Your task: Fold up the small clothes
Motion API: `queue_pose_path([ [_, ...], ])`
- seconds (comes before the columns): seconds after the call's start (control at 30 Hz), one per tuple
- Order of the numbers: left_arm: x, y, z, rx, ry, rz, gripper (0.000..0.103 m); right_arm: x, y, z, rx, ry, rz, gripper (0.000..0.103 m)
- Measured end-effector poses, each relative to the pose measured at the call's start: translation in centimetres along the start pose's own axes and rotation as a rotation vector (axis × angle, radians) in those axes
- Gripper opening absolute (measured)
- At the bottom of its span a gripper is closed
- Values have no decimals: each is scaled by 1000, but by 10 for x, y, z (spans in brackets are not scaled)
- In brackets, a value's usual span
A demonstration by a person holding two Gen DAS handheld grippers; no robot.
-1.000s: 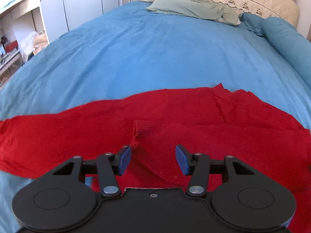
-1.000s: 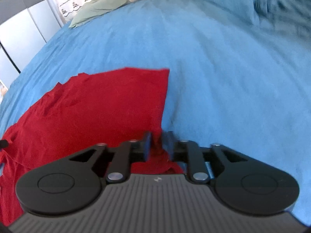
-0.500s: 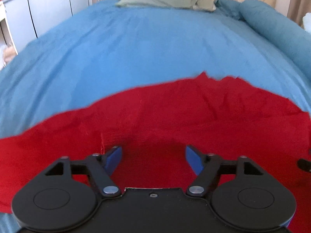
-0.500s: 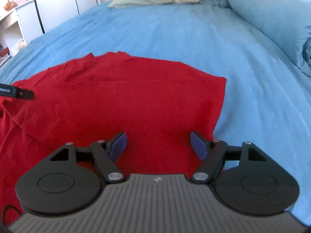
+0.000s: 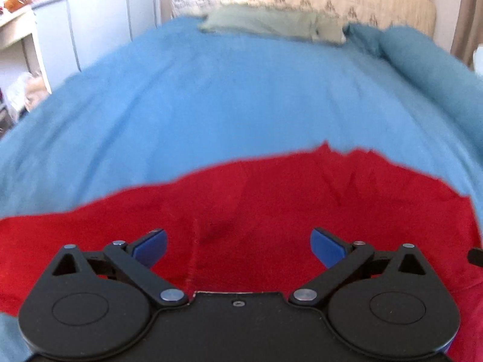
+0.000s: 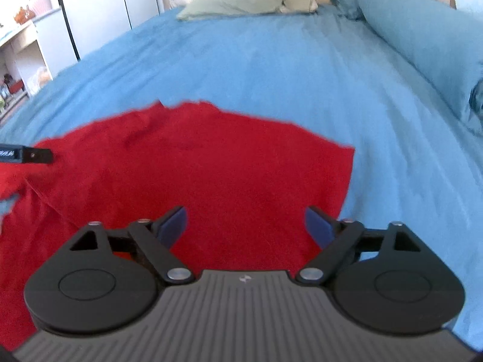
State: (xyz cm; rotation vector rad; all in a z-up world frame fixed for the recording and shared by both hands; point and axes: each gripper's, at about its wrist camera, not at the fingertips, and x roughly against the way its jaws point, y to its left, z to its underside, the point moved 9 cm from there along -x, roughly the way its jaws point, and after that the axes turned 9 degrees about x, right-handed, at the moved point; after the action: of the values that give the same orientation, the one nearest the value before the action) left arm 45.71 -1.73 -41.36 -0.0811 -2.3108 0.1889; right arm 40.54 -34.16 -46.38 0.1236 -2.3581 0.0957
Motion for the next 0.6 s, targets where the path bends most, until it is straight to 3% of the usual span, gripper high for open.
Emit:
queue_pose_path([
  [0.17, 56, 29, -16, 104, -65, -64, 103, 34, 21, -39, 19, -87, -8, 103],
  [0.3, 103, 71, -24, 270, -116, -82, 103, 58, 55, -72, 120, -130, -2, 103],
  [0.5, 145, 153, -28, 484, -149, -160, 103, 70, 143, -109, 235, -164, -80, 103],
  [0.6, 153, 200, -21, 585, -165, -193, 103, 57, 193, -108, 259, -118, -131, 103],
])
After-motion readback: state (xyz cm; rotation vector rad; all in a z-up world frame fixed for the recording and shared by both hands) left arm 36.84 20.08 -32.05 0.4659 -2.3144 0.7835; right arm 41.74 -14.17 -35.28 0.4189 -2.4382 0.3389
